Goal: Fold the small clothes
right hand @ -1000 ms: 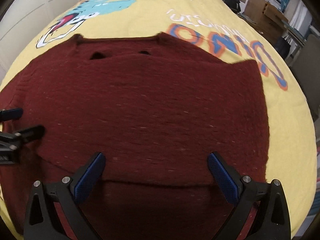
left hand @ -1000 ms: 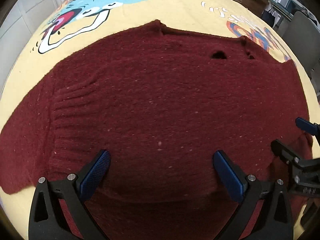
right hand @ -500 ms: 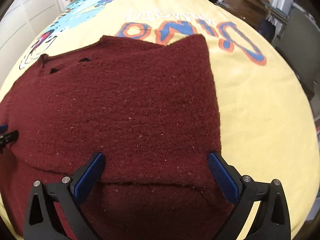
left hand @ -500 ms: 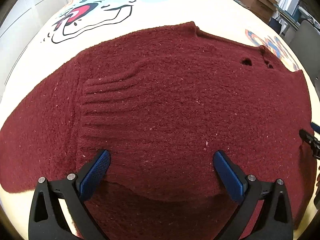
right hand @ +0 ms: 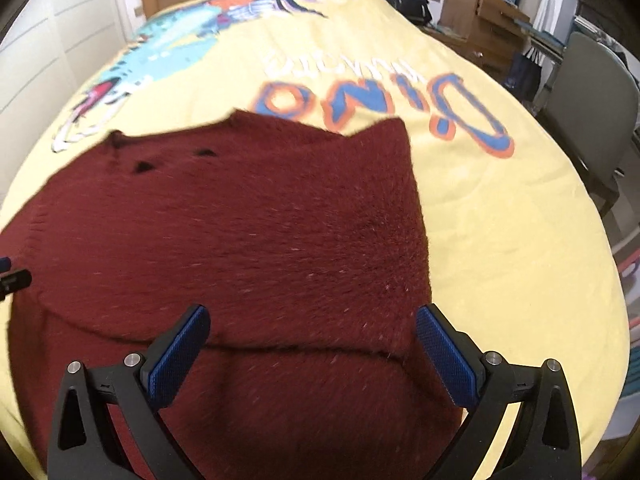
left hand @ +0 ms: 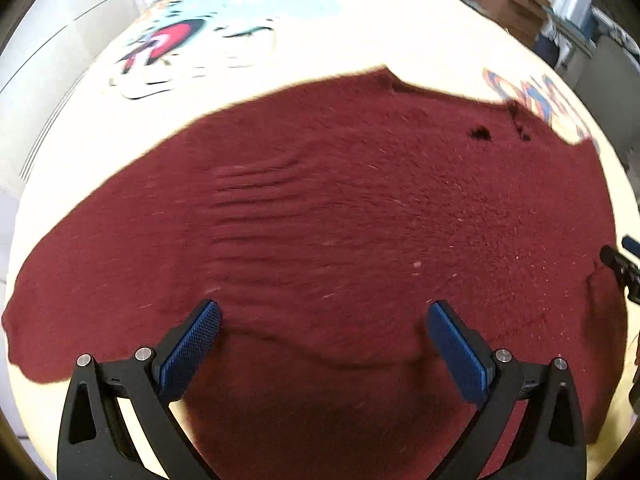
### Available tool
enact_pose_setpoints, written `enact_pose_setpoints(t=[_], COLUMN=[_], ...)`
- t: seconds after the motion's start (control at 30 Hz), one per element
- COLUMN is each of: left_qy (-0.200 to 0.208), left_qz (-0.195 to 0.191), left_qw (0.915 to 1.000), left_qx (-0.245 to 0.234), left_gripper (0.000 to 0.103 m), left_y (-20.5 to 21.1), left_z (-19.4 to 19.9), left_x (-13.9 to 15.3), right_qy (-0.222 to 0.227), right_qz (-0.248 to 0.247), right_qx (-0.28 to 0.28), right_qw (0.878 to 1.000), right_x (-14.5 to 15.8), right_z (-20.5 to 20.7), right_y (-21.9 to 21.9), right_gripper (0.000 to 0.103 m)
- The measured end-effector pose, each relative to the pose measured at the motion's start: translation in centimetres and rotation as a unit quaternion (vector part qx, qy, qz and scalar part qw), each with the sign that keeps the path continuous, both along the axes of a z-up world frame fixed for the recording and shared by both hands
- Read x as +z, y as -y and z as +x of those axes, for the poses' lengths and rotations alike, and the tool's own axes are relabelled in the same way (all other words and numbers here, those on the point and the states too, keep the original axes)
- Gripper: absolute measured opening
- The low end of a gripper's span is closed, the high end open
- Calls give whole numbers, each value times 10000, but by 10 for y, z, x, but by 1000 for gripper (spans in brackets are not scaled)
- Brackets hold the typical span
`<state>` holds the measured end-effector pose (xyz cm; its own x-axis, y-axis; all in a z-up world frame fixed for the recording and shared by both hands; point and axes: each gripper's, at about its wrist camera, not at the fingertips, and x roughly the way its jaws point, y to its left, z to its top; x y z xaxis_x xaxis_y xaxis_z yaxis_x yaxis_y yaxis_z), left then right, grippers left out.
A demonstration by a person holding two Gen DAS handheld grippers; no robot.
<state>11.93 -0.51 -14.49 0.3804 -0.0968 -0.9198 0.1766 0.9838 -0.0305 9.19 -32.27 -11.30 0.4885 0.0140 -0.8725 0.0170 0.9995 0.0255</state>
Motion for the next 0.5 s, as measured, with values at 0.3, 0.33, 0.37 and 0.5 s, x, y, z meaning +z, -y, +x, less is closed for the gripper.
enact_pose_setpoints(t=[0.3, 0.33, 0.37, 0.5], left_qy=[-52, -86, -122, -290], left_qz=[-267, -351, -452, -763], left_qw=[9820, 9774, 9708, 9363], left_qx=[1872, 2081, 2353, 3415], left_gripper=[102, 102, 102, 102], left_y=[-162, -178, -197, -269], left_z=[-22, -24, -28, -45], left_x=[24, 23, 22, 11], right_qy=[115, 109, 97, 27], right_qz=[62, 74, 93, 103], right_qx=[15, -16, -64, -168], right_qw=[9999, 9999, 9999, 9998], right_x=[29, 30, 30, 31], right_z=[-36, -40, -43, -52], right_y=[-8, -6, -6, -1], right_gripper=[103, 103, 103, 103])
